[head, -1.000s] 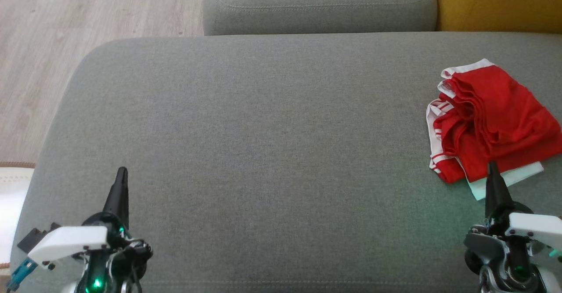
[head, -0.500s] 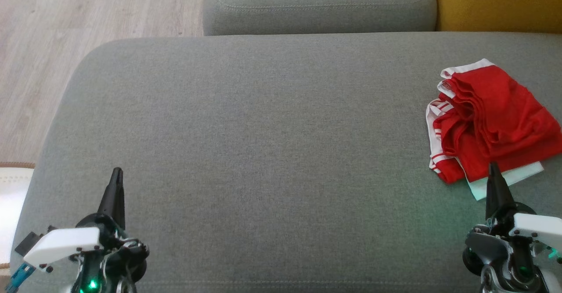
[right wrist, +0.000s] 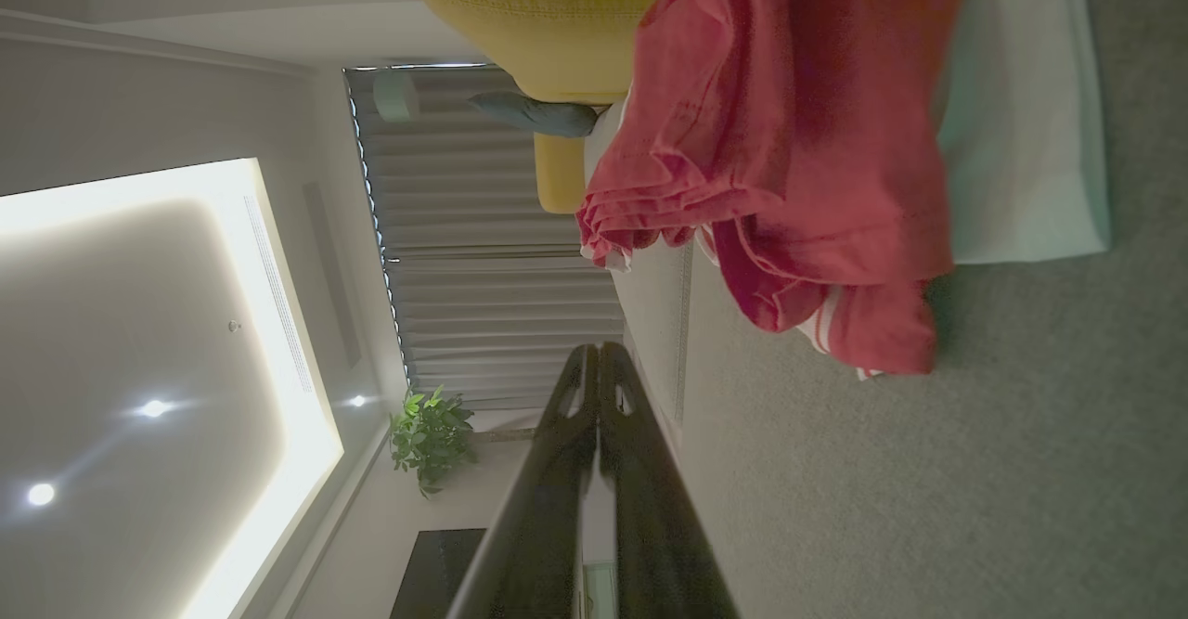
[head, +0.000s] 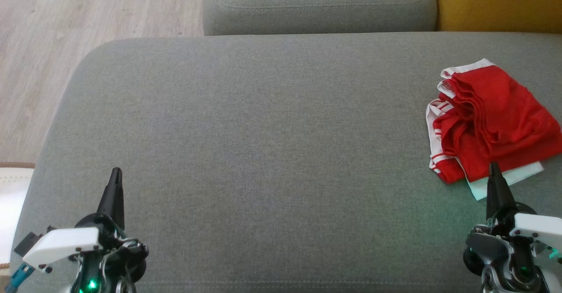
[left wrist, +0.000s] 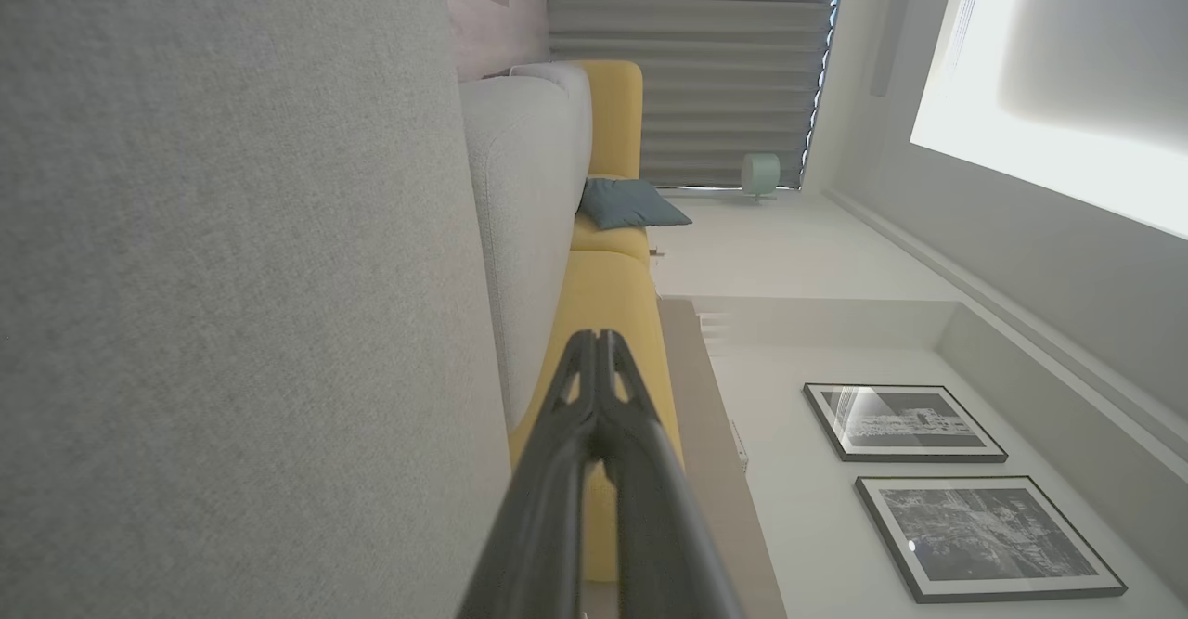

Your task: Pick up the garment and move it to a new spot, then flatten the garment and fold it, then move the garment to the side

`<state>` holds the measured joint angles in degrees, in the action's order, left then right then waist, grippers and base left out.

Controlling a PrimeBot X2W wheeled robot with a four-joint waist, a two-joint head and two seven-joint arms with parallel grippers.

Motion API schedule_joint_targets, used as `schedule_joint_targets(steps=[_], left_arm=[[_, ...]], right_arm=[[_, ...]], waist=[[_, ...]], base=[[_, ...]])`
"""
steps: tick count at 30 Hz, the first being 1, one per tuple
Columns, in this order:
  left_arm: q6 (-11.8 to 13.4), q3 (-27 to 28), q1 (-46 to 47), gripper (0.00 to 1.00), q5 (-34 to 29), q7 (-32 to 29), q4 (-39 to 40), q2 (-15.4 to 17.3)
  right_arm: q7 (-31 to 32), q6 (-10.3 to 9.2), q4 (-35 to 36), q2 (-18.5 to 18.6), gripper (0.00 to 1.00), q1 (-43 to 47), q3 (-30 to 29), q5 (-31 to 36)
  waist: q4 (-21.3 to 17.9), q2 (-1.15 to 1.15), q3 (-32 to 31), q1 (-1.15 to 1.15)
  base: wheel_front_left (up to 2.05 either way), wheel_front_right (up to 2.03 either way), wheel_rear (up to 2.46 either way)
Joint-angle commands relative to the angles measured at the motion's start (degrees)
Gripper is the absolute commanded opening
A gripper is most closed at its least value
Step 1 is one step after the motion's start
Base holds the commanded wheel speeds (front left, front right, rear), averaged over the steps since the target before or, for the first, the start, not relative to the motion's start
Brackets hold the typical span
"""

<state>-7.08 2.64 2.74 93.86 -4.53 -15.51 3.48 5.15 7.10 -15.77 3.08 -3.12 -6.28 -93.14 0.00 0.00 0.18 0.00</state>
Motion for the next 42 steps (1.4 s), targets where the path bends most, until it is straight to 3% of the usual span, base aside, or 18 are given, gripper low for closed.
schedule_joint_targets(steps=[1,42], left_arm=[[-0.4,2.1,3.3,0.00,-0.2,-0.5,1.5,0.7],[-0.4,2.8,3.3,0.00,-0.8,-1.1,1.5,0.2]], right_arm=[[0.4,0.39,1.8,0.7,0.00,-2.9,1.0,0.0],[0.8,0.39,1.8,0.3,0.00,-3.0,0.4,0.4]], waist=[[0.0,0.00,0.0,0.00],[0.0,0.00,0.0,0.00]], base=[[0.00,0.00,0.00],[0.00,0.00,0.00]])
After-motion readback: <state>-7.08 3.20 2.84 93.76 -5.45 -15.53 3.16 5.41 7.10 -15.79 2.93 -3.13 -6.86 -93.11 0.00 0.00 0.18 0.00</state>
